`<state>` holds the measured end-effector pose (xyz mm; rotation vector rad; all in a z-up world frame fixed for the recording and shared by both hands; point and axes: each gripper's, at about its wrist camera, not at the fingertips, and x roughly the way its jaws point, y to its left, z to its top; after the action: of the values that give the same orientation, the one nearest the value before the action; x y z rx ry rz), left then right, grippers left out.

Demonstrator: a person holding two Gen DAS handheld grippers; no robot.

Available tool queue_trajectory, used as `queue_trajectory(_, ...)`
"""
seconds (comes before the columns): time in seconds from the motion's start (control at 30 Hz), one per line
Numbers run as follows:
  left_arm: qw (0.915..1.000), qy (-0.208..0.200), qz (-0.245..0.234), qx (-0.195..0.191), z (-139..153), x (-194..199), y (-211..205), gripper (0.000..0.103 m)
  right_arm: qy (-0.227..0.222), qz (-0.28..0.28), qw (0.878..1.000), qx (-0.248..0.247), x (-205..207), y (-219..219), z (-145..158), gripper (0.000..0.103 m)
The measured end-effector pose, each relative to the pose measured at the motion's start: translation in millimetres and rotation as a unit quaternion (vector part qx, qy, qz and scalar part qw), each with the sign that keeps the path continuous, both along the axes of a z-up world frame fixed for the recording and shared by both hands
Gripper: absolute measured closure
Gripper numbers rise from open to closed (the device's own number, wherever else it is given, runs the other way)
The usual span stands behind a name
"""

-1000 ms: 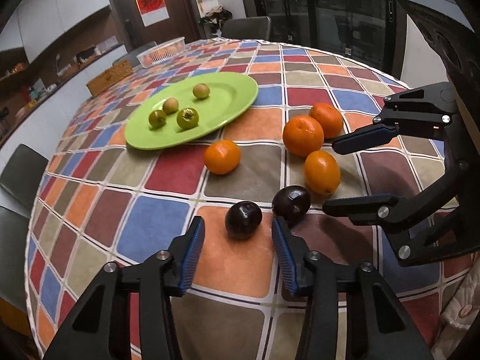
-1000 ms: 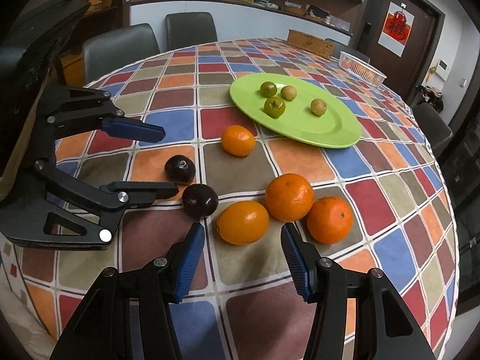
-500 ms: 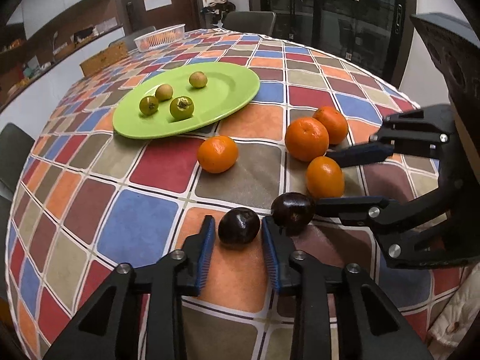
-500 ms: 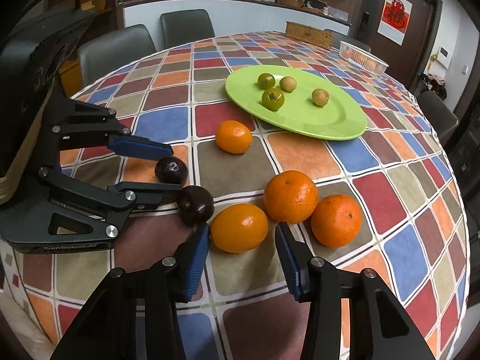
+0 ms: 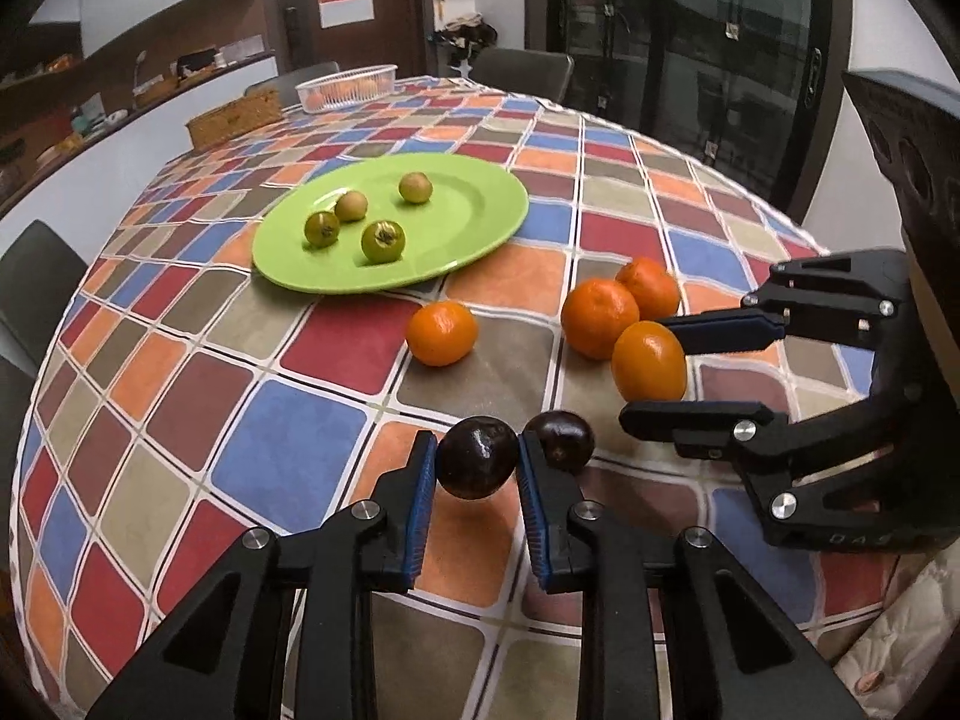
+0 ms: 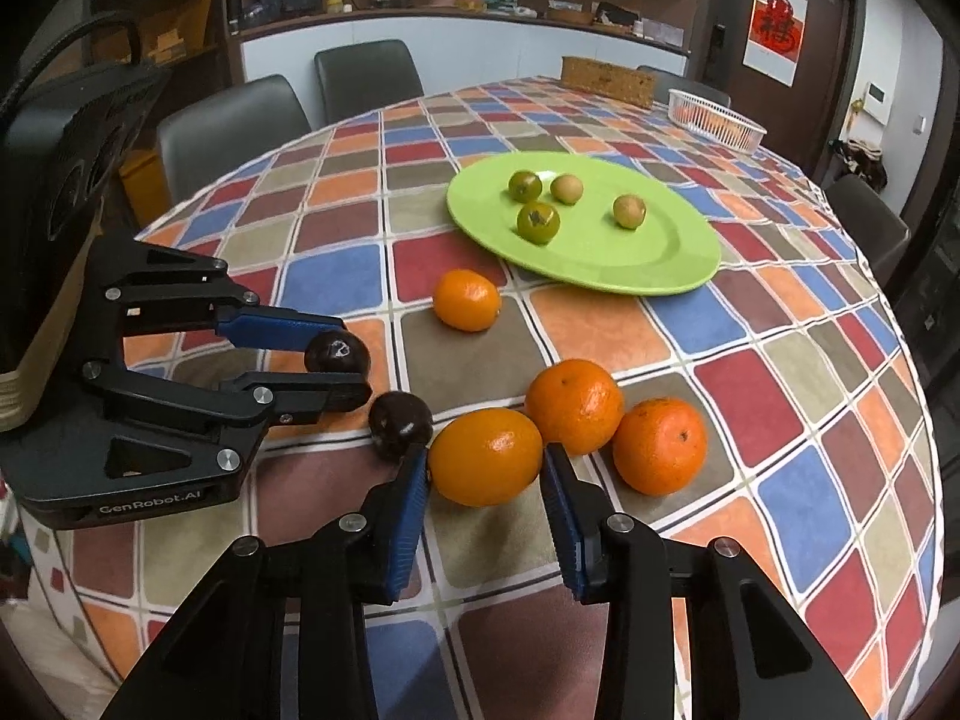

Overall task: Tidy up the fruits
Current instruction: 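Grasp a dark purple plum with the left tool while the right tool grasps an orange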

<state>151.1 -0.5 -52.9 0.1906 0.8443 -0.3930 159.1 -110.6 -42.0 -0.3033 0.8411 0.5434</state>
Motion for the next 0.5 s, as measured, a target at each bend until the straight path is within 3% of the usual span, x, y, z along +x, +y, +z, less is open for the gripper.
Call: queue_trajectory(0.5,0.9965,-0.052,0.062,-0.021,43,-9,-3,0.076,-0.055,-0.016,0.998,0.033,-14,-9,41,0.064)
